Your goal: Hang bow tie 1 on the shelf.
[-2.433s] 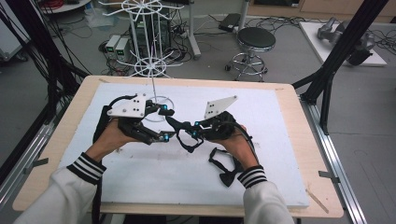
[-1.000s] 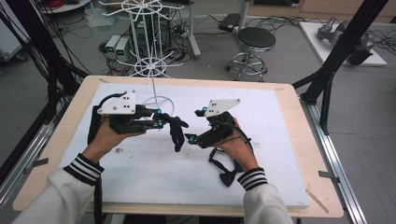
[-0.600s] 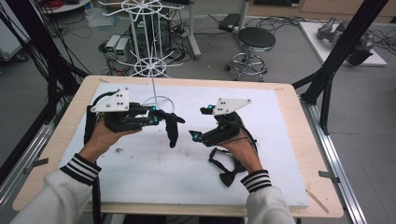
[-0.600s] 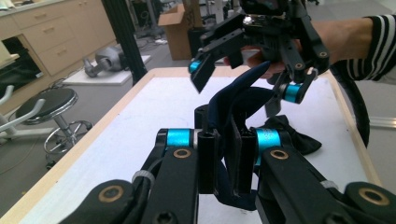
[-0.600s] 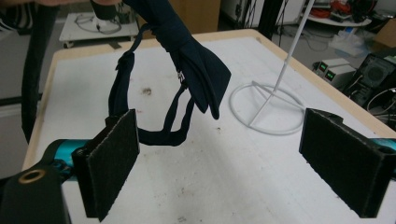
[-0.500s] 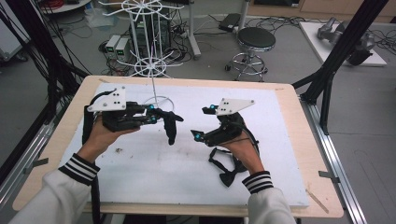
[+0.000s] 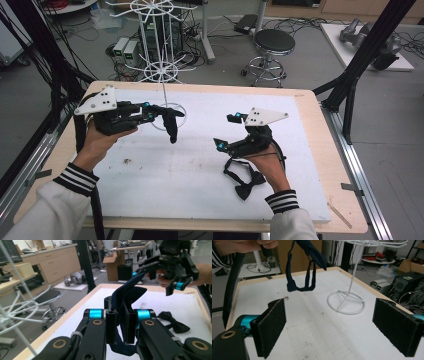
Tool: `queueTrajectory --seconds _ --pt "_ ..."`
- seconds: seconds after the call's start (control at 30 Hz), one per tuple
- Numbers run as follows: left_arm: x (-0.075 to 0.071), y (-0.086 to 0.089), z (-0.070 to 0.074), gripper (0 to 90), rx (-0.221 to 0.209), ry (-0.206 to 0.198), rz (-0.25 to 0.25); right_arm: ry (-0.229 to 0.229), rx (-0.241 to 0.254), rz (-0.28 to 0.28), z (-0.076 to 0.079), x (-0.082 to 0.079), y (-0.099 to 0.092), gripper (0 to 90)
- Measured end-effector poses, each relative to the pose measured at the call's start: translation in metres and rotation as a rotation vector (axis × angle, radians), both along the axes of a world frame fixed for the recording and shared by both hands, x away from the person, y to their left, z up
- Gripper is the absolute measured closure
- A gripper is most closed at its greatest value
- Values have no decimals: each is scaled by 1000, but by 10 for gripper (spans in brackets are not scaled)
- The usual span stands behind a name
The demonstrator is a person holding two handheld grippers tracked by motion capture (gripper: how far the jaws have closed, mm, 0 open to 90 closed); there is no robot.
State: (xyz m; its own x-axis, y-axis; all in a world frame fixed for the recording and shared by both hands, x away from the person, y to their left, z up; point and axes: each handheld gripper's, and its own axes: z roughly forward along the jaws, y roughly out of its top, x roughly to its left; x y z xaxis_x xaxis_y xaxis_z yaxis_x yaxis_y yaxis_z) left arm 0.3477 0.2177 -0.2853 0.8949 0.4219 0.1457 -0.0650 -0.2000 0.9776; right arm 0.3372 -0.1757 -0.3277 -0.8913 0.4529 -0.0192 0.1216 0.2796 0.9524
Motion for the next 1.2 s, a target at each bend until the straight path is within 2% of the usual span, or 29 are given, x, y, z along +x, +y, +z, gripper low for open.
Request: queueTrajectory --seconds 0.33,0.6,0.8,0.93,1.2 --pt "2 12 7 837 -76 -25 54 12 16 -16 -10 -7 -9 112" --pt "0 23 16 837 -120 -52 102 12 27 -23 -10 -8 -14 112" --pt "-3 37 22 837 -129 -73 142 8 33 -22 -11 -9 -15 112" --pt "-4 50 25 837 -128 -69 178 -2 41 -30 -14 -11 -17 112" --pt "-8 73 28 837 -132 -80 245 -28 81 -51 -9 -17 -23 112"
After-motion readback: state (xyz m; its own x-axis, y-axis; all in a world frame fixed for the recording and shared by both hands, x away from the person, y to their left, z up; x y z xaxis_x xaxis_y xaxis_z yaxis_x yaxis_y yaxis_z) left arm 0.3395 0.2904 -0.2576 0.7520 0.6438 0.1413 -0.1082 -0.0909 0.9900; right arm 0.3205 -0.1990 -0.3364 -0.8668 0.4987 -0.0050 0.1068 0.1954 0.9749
